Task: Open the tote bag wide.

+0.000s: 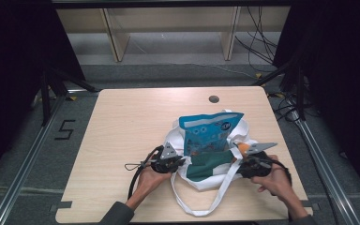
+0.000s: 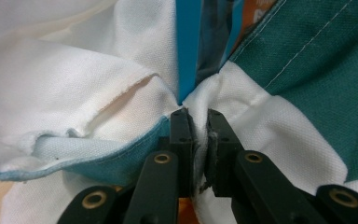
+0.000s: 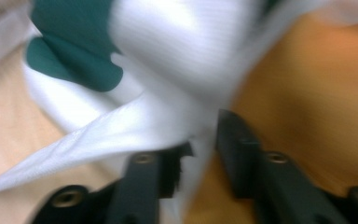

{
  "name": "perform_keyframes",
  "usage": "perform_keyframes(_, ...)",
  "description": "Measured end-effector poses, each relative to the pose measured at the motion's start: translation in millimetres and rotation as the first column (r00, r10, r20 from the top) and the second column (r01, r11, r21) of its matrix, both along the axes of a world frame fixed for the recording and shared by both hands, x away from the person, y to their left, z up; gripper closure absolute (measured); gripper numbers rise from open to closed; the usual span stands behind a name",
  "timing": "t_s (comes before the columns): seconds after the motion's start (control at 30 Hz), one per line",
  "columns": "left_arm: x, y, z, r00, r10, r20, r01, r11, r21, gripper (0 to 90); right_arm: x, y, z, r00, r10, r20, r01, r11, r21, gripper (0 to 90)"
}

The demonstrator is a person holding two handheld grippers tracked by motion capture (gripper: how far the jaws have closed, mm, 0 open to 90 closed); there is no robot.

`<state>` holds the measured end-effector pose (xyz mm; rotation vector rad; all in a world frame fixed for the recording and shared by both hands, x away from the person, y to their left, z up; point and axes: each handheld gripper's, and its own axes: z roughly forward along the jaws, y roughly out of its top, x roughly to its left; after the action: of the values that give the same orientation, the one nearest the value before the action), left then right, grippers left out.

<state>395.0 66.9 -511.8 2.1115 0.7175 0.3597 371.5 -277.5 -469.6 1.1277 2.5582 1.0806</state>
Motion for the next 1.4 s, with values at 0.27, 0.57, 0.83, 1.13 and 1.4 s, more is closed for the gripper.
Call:
perform_keyframes(0.27,-1.3,-0.1,8.3,0.9999,0.000,0.014,0.000,0.9999,0.015,81.6,-12.4,-36.8,64.9,0.9751,-0.155,0.159,0.132,0.981,0.143,61.5)
perform_keyframes(0.57,-3.2,0.7,16.7,0.9990,-0.022,0.038,0.023,0.9996,-0.013,78.7,41.2,8.8,44.5,0.9806,-0.193,0.035,0.187,0.975,0.119,65.9)
perform_keyframes(0.83,-6.8,-0.5,18.2,0.9979,-0.044,0.047,0.045,0.9988,-0.019,78.7,22.5,-3.4,26.5,0.9927,-0.083,0.088,0.086,0.996,-0.031,88.9)
perform_keyframes(1.13,-5.5,-8.1,-2.0,0.9983,-0.050,0.030,0.049,0.9984,0.028,81.7,16.3,-3.8,-26.1,0.9939,-0.108,-0.020,0.107,0.991,-0.081,89.0)
perform_keyframes(1.4,-6.5,-8.1,5.6,0.9988,-0.044,0.022,0.044,0.9984,0.037,79.8,15.7,-4.0,-24.9,0.9944,-0.104,-0.018,0.102,0.990,-0.093,88.4)
